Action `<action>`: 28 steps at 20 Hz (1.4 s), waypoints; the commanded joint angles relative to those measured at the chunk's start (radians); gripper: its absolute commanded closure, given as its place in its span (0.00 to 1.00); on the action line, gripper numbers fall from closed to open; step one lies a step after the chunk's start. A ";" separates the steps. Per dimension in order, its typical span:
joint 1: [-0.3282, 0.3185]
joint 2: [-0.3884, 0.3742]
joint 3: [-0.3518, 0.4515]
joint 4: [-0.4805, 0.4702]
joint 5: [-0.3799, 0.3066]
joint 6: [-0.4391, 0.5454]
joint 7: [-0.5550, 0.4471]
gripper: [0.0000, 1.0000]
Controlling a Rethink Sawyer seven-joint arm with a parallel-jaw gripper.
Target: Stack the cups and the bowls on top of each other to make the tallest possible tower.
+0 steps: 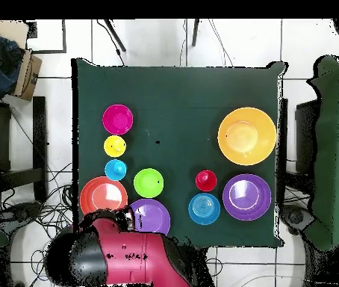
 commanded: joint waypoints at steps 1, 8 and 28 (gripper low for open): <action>-0.036 0.098 0.023 0.060 -0.029 -0.099 0.130 0.00; -0.091 0.183 0.055 0.120 -0.057 -0.265 0.113 0.00; -0.171 0.363 0.084 0.128 -0.165 -0.489 0.109 0.00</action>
